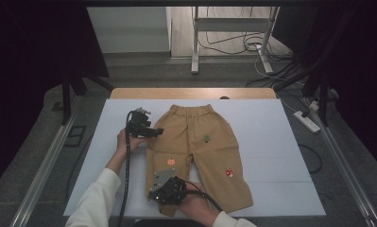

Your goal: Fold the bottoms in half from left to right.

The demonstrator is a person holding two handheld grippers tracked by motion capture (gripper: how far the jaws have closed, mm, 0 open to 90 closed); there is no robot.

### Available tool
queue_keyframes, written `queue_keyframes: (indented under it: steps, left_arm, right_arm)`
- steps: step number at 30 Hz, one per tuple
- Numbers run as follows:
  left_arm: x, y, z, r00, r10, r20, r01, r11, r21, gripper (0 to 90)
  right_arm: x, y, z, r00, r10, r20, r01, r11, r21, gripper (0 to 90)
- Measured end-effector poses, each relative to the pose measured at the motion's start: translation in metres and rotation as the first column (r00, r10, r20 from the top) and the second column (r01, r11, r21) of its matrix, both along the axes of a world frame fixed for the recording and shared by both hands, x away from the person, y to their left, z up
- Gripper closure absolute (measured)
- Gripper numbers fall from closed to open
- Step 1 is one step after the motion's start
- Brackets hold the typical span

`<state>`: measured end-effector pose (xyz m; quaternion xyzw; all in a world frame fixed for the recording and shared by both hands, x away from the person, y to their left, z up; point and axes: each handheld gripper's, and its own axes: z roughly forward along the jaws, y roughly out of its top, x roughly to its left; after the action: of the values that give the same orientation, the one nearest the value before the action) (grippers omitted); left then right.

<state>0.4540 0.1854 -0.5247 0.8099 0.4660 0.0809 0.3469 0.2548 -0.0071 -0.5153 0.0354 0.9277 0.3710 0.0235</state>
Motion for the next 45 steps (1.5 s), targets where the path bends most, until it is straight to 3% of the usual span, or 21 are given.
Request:
queue_keyframes:
  steps: [5, 8, 12, 28, 45]
  left_arm:
    - [0.002, 0.0, -0.004, 0.9994, -0.021, -0.028, 0.021, 0.9997, -0.01, 40.9]
    - [0.003, 0.001, -0.007, 0.9978, -0.031, -0.058, 0.03, 0.9994, -0.017, 57.6]
    - [0.002, 0.004, -0.009, 0.9951, -0.047, -0.087, 0.04, 0.9961, -0.079, 81.1]
    - [-0.007, 0.009, 0.012, 0.9987, -0.044, -0.025, 0.039, 0.9852, -0.167, 83.1]
    - [-0.009, 0.005, 0.02, 0.9987, -0.05, 0.0, 0.05, 0.981, -0.188, 83.0]
  right_arm:
    - [0.001, -0.001, 0.0, 1.0, -0.001, -0.002, 0.001, 1.0, 0.002, 85.9]
    - [0.0, -0.001, 0.0, 1.0, 0.0, 0.0, 0.0, 1.0, 0.0, 85.9]
    - [0.0, -0.001, 0.001, 1.0, 0.002, -0.001, -0.002, 1.0, -0.003, 86.0]
    - [-0.001, -0.008, 0.011, 1.0, 0.006, 0.006, -0.007, 1.0, 0.016, 86.4]
    - [0.001, -0.028, 0.016, 0.9988, -0.046, 0.017, 0.046, 0.999, 0.012, 86.5]
